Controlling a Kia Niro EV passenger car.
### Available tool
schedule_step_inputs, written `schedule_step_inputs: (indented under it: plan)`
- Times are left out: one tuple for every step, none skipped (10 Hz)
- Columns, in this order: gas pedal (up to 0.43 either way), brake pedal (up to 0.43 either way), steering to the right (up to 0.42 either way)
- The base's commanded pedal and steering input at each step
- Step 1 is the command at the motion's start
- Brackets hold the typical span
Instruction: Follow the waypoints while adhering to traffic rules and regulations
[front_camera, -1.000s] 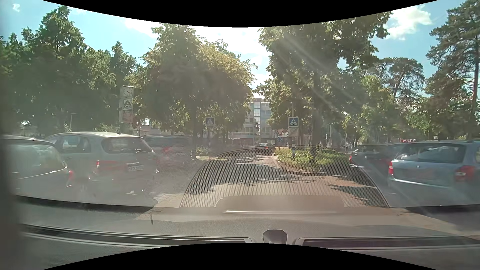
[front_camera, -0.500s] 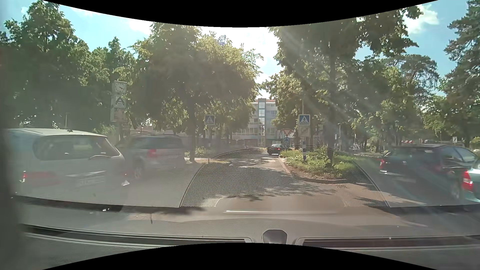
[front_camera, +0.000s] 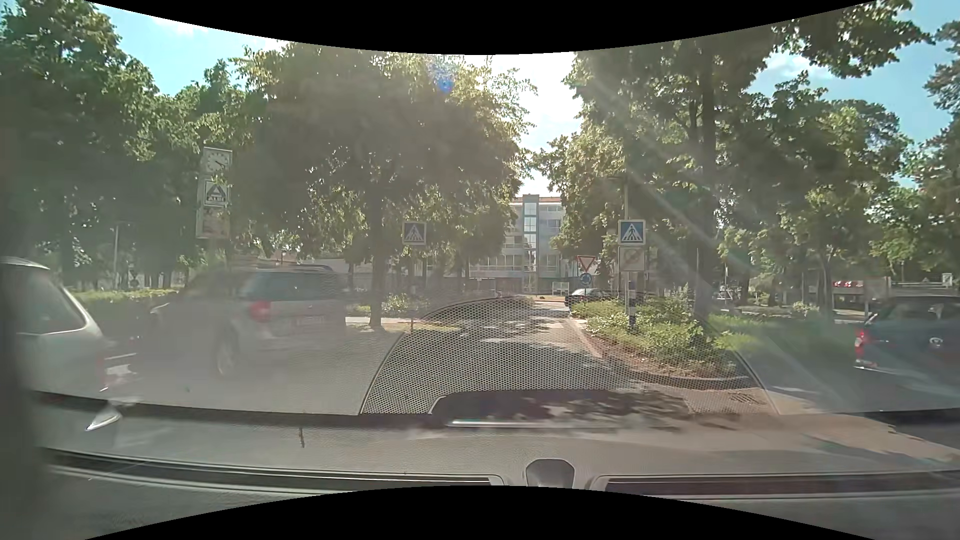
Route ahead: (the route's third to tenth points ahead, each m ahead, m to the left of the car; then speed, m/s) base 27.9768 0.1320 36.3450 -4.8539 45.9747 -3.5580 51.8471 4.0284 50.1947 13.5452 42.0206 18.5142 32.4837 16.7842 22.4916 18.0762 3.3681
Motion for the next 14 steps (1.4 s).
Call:
schedule_step_inputs:
  plan:
    - [0.039, 0.006, -0.005]
    - [0.028, 0.006, 0.003]
    - [0.02, 0.006, 0.01]
    - [0.0, 0.006, 0.018]
    - [0.0, 0.006, 0.025]
    - [0.0, 0.006, 0.03]
    - [0.0, 0.006, 0.031]
    - [0.0, 0.006, 0.03]
    - [0.0, 0.006, 0.03]
    - [0.0, 0.006, 0.03]
    - [0.0, 0.006, 0.029]
    - [0.0, 0.006, 0.028]
    - [0.0, 0.006, 0.028]
    - [0.0, 0.006, 0.028]
